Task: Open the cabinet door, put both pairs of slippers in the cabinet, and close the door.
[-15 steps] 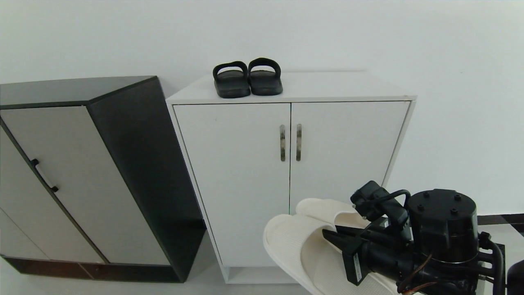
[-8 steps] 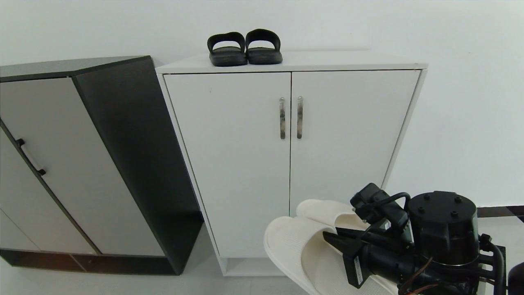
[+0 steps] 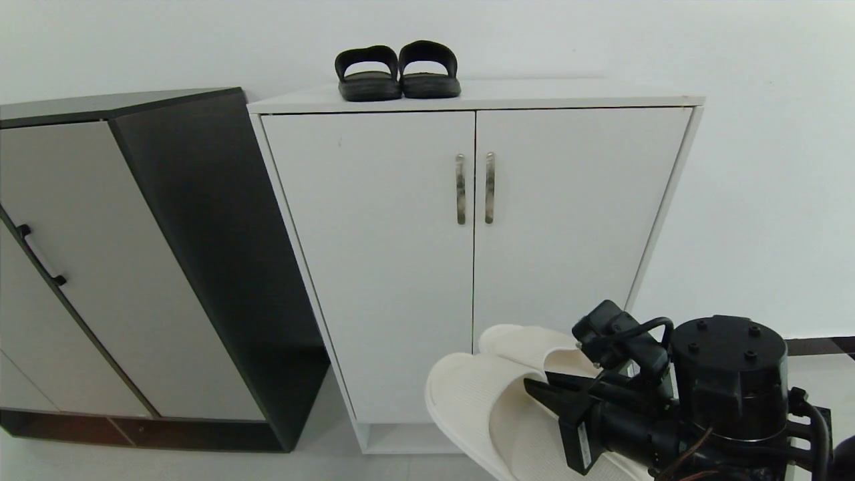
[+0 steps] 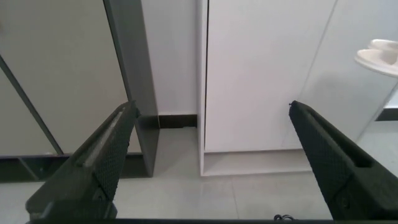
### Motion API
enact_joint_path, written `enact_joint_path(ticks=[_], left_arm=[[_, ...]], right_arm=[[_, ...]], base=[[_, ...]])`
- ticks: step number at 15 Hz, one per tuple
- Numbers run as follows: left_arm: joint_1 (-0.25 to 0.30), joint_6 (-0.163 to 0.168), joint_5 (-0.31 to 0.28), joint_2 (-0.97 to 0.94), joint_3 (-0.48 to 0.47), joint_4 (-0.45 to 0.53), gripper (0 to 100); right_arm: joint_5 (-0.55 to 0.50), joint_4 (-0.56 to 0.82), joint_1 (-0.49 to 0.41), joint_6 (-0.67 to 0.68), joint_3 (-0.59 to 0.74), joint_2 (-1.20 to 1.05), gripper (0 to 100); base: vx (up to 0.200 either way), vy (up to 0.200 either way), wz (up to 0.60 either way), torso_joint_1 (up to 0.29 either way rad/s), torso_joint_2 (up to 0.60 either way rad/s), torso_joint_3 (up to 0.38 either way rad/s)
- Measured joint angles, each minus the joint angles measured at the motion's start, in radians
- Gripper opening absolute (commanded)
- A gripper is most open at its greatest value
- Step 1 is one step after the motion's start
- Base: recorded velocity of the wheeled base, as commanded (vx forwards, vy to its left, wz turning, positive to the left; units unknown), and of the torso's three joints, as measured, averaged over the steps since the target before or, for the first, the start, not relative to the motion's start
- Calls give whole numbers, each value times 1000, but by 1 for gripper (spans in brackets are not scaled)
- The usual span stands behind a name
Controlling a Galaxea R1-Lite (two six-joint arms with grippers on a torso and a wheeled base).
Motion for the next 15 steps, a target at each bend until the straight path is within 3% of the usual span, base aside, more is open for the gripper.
enact_joint_path(ticks=[6,8,11,13,15], left_arm=[[0,38,-2,1,0,1,100],[-14,46,-40,38,-23,-13,100],[-74,24,-181,220,-133,-60,100],[-146,15,-369,389,-213,-122,100],[-227,12,-483,563,-270,-233,100]], right_arm=[[0,-7,10,-37,22,1,0],[0,-8,10,-49,28,1,0],[3,-11,16,-49,34,1,0],[4,-13,21,-49,39,1,0],[4,-13,22,-50,43,1,0]], base=[[0,0,0,0,0,0],[0,0,0,0,0,0],[0,0,0,0,0,0],[0,0,0,0,0,0],[0,0,0,0,0,0]])
